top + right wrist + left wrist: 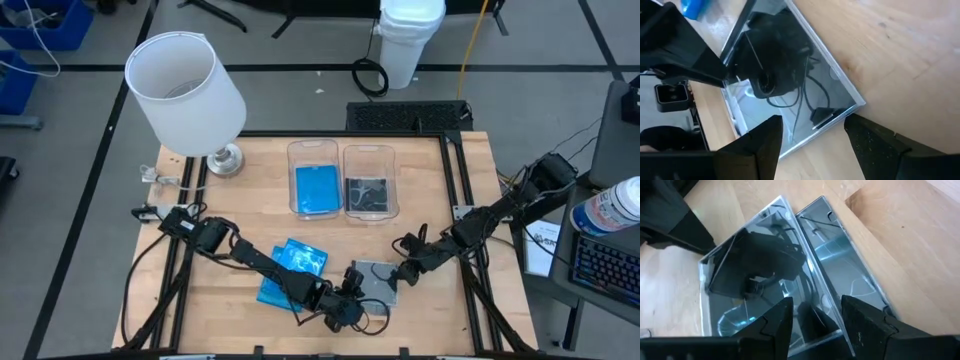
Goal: Pick & place jewel cases by type
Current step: Stack the top black CD case on top of the black CD case in the right transparent bin
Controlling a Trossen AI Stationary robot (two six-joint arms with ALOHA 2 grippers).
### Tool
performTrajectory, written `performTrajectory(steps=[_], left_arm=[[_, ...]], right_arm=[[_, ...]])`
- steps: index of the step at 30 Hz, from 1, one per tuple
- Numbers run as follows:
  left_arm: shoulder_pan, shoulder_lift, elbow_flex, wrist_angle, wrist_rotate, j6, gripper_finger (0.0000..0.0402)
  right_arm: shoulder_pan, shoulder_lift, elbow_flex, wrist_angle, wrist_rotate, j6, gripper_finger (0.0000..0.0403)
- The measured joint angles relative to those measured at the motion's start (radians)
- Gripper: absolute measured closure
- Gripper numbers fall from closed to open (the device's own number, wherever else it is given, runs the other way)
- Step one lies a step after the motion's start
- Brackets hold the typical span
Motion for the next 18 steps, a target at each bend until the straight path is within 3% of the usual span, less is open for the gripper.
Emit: performTrajectory(steps=[18], left_arm=[[0.002, 0.003, -0.002, 0.055, -0.264, 0.122, 0.0227]], right_arm=[[0.001, 0.0, 0.0, 0.184, 0.004, -0.127, 0.0188]])
